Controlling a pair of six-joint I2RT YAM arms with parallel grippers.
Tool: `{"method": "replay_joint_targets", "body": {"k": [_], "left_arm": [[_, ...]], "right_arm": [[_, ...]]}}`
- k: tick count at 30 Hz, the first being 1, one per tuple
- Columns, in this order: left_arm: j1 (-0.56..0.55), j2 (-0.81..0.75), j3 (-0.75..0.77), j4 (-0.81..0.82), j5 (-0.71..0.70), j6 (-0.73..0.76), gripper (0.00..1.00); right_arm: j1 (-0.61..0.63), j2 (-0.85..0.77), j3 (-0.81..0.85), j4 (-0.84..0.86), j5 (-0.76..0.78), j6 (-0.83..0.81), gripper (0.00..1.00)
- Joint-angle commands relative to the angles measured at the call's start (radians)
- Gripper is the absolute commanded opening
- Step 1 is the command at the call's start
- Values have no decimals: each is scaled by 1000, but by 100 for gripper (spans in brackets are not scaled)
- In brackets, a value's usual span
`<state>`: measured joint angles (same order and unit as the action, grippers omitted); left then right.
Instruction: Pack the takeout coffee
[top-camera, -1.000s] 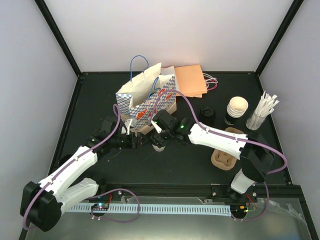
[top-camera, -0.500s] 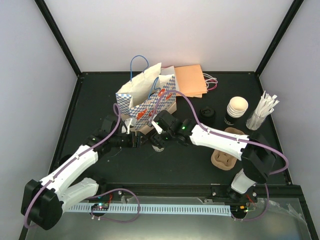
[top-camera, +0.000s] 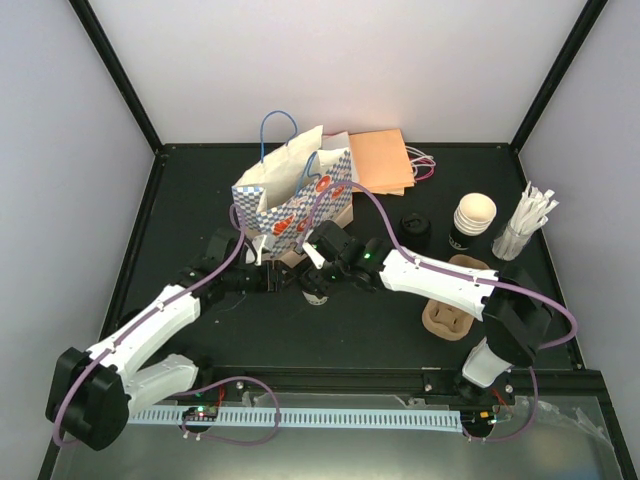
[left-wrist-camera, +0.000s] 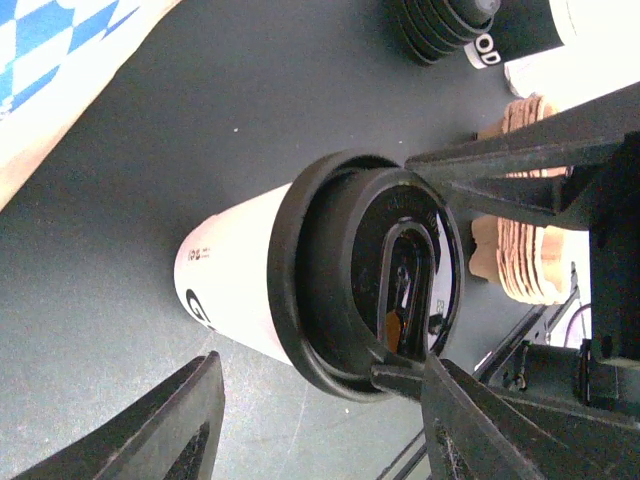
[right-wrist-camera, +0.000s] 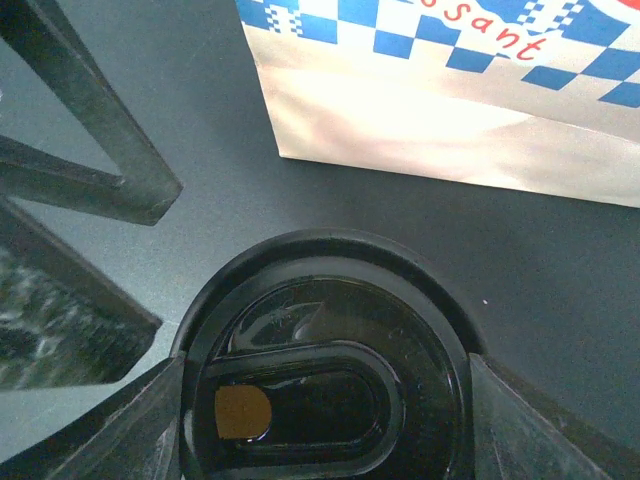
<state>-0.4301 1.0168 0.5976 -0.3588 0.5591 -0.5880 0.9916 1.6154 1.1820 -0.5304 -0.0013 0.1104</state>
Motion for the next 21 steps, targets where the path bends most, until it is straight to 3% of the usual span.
{"method": "replay_joint_targets", "body": {"k": [1, 8, 21], "left_arm": [[16, 19, -8, 70, 19, -14, 55], [20, 65, -16, 109, 12, -24, 44], [21, 83, -49, 130, 7, -27, 41]], "right_arm": [[13, 71, -63, -172, -42, 23, 68], [13, 90, -47, -201, -45, 21, 68], [14, 166, -5, -311, -26, 30, 67]]}}
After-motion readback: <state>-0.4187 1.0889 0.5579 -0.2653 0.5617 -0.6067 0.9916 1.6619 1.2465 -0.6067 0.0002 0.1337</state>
